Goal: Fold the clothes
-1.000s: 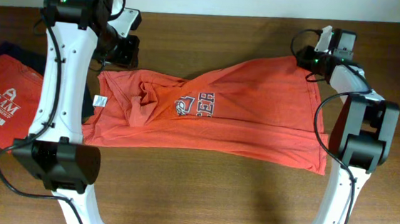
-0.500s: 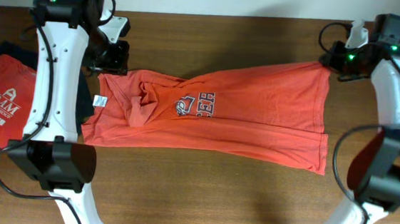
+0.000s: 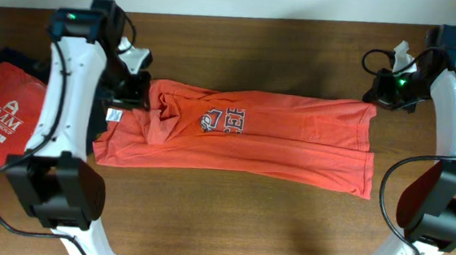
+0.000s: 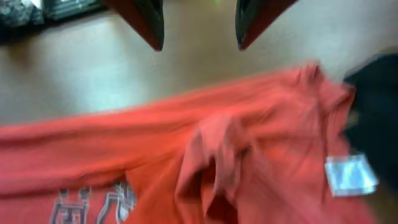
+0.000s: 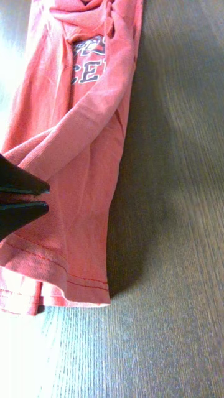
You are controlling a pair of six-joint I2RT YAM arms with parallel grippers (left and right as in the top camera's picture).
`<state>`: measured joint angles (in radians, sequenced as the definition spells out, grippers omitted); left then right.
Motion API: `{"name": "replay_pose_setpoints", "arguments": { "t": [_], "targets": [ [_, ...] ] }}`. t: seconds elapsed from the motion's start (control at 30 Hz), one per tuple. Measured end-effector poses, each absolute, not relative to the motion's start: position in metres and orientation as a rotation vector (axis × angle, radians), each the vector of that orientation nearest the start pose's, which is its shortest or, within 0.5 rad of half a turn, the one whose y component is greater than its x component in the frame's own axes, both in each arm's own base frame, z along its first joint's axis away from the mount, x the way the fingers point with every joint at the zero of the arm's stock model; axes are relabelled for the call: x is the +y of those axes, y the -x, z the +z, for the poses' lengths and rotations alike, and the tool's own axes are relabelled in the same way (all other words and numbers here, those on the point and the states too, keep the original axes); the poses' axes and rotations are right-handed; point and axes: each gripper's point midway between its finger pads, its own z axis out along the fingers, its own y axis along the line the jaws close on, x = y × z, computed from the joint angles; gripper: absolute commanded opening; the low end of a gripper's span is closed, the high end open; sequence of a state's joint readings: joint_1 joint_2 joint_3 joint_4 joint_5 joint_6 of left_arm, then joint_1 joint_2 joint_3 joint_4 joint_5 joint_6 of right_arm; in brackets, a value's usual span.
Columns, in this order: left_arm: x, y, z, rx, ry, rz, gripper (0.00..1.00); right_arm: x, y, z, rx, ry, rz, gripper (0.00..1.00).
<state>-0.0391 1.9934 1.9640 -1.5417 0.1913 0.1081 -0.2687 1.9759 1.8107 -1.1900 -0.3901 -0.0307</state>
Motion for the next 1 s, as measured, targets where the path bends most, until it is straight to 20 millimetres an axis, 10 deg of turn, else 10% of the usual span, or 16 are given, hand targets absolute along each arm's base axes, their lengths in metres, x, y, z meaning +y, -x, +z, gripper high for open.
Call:
{"name": "replay_pose_setpoints", "arguments": {
  "t": [0.43,0.53,0.57,1.0],
  "targets": [
    [-0.067,-0.399,0.080,2.996,-0.443,-0.186,0.47,-0.050,-0.426,0.147,2.823,-0.272,0.508,0.05],
    [-0.057,-0.396,0.074,3.015,-0.440,-0.107,0.25,-0.050,-0.426,0.147,2.823,-0.272,0.508,0.05],
    [-0.054,-0.396,0.072,3.020,-0.436,-0.083,0.03,-0.050,-0.426,0.147,2.823,-0.272,0.507,0.05],
    [-0.004,-0.344,0.073,3.270,-0.233,0.110,0.01,-0.050,-0.426,0.147,2.823,-0.268,0.507,0.05]
  ]
}}
